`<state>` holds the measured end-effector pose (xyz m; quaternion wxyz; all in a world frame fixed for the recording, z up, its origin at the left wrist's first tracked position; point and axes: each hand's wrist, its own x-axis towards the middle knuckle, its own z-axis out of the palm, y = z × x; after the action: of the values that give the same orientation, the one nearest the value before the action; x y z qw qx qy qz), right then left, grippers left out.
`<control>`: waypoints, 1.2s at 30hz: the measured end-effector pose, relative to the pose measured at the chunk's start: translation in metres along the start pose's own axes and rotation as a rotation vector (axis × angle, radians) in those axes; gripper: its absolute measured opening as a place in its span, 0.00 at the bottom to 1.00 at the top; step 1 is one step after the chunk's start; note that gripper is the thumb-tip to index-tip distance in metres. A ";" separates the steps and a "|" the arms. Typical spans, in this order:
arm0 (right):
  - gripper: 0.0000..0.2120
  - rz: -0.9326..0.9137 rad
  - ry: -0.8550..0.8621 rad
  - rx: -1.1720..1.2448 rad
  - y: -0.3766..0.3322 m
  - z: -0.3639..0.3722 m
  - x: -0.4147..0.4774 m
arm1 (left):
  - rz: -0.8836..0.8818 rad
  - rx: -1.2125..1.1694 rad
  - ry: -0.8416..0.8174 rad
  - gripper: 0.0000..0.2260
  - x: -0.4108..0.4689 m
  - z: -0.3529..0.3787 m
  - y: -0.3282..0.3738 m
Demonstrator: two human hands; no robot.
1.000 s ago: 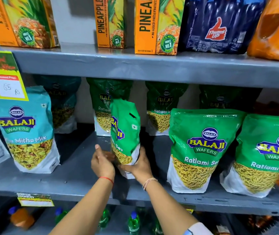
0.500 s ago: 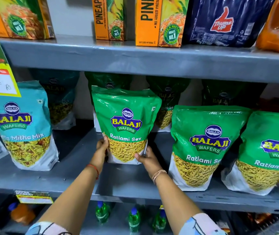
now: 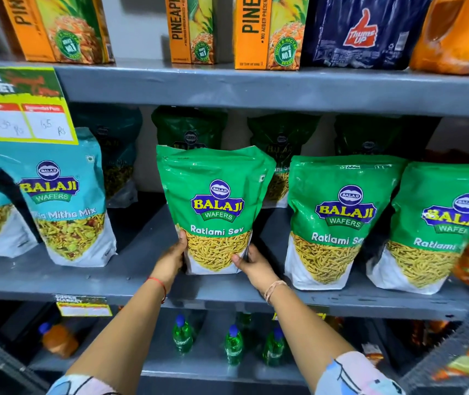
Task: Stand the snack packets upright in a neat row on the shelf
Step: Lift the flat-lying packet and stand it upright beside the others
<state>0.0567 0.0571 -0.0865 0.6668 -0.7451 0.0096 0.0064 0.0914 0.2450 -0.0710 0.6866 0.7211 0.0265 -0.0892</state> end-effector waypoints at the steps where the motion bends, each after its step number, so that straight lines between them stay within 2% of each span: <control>1: 0.21 -0.005 -0.001 -0.003 0.000 0.001 -0.004 | 0.005 -0.010 0.007 0.14 -0.003 0.000 -0.001; 8: 0.22 -0.017 -0.010 -0.006 -0.001 0.000 -0.012 | -0.043 -0.084 -0.026 0.14 -0.015 -0.001 0.005; 12: 0.39 -0.024 -0.027 -0.004 -0.003 -0.012 -0.006 | 0.041 0.112 -0.093 0.08 -0.018 -0.013 0.002; 13: 0.40 -0.024 -0.033 -0.013 -0.004 -0.015 -0.005 | 0.050 0.135 -0.130 0.13 -0.018 -0.014 -0.001; 15: 0.33 -0.022 -0.051 -0.023 -0.006 -0.016 0.000 | 0.043 0.143 -0.153 0.23 -0.018 -0.014 -0.004; 17: 0.25 -0.005 -0.058 -0.009 -0.007 -0.010 0.002 | 0.047 0.151 -0.116 0.24 -0.016 -0.014 -0.005; 19: 0.22 0.011 -0.043 0.022 -0.006 -0.001 0.004 | 0.054 0.146 -0.102 0.23 -0.011 -0.020 -0.006; 25: 0.21 0.026 -0.033 0.069 -0.012 0.048 0.020 | 0.006 0.155 -0.045 0.24 0.001 -0.067 -0.004; 30: 0.20 0.044 -0.035 0.035 -0.011 0.079 0.036 | -0.025 0.195 0.002 0.30 0.008 -0.101 -0.001; 34: 0.20 0.042 -0.049 -0.029 -0.017 0.084 0.037 | -0.028 0.200 -0.050 0.30 0.010 -0.107 0.002; 36: 0.24 -0.019 -0.055 0.058 -0.027 0.079 0.036 | 0.008 0.194 -0.060 0.27 0.009 -0.107 0.006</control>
<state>0.0938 0.1386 -0.0688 0.6880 -0.7252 -0.0156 0.0201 0.1114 0.3504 -0.0618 0.6145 0.7812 -0.0056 -0.1102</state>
